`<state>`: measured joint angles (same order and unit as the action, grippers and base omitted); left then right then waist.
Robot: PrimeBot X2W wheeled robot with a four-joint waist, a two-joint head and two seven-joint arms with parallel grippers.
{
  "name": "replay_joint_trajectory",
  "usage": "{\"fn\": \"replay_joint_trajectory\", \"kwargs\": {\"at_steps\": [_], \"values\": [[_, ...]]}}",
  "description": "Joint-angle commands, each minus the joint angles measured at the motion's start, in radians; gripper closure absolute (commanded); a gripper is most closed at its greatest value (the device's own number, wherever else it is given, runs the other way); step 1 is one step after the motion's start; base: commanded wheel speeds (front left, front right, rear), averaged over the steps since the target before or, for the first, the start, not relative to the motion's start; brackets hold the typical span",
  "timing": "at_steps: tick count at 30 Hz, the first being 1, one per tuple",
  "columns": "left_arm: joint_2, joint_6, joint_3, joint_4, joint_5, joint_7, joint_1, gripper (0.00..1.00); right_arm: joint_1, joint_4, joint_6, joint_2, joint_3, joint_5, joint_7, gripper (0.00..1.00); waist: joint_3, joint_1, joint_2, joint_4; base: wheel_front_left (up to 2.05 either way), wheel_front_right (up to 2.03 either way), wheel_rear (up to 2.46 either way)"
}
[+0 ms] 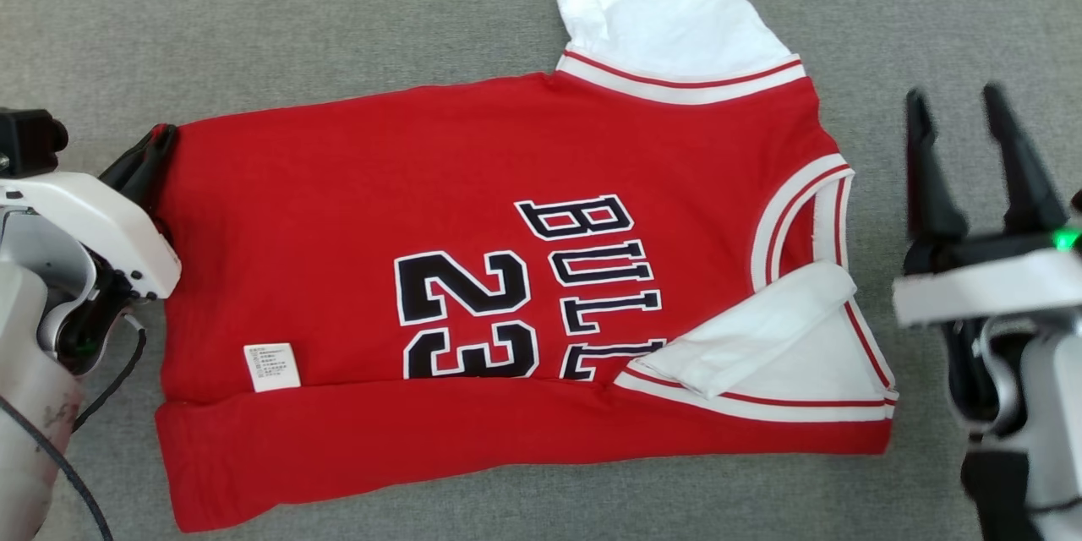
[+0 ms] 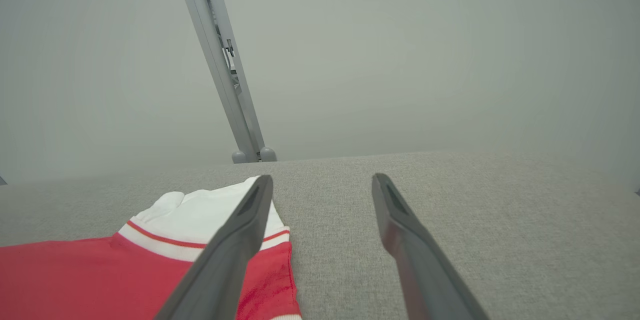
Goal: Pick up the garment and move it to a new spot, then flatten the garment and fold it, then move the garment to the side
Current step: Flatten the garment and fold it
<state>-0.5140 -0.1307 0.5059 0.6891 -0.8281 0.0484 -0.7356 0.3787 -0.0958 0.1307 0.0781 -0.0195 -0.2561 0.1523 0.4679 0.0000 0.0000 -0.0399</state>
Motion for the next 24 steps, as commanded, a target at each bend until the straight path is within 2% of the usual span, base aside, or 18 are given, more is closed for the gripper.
{"fn": "replay_joint_trajectory", "kwargs": {"at_steps": [1, 6, 13, 14, 19, 24], "values": [[0.004, 0.001, 0.006, 0.008, 0.002, -0.002, -0.016, 1.00, 0.039, -0.018, 0.000, 0.013, -0.006, -0.014, -0.013, 0.00, -0.001, 0.0000, 0.0000, 0.012, 0.00, 0.00, 0.00], [0.044, 0.001, 0.044, 0.000, 0.010, -0.022, -0.069, 1.00, 0.253, -0.166, 0.000, 0.076, -0.013, -0.033, -0.059, 0.00, 0.020, 0.0000, 0.0000, 0.059, 0.00, 0.00, 0.00], [0.130, 0.001, 0.122, -0.012, 0.001, -0.043, -0.166, 1.00, 0.540, -0.461, 0.000, 0.154, 0.052, -0.038, -0.133, 0.00, 0.068, 0.0000, 0.0000, 0.171, 0.00, 0.00, 0.00], [0.162, 0.001, 0.158, -0.004, -0.007, -0.062, -0.202, 1.00, 0.623, -0.587, 0.000, 0.173, 0.094, -0.025, -0.160, 0.00, 0.086, 0.0000, 0.0000, 0.213, 0.00, 0.00, 0.00], [0.198, 0.001, 0.210, 0.010, -0.022, -0.088, -0.243, 1.00, 0.700, -0.738, 0.000, 0.194, 0.146, -0.016, -0.200, 0.00, 0.102, 0.0000, 0.0000, 0.257, 0.00, 0.00, 0.00], [0.208, 0.001, 0.261, 0.033, -0.054, -0.122, -0.272, 1.00, 0.757, -0.867, 0.000, 0.185, 0.211, -0.041, -0.247, 0.00, 0.111, 0.0000, 0.0000, 0.275, 0.00, 0.00, 0.00]]}}
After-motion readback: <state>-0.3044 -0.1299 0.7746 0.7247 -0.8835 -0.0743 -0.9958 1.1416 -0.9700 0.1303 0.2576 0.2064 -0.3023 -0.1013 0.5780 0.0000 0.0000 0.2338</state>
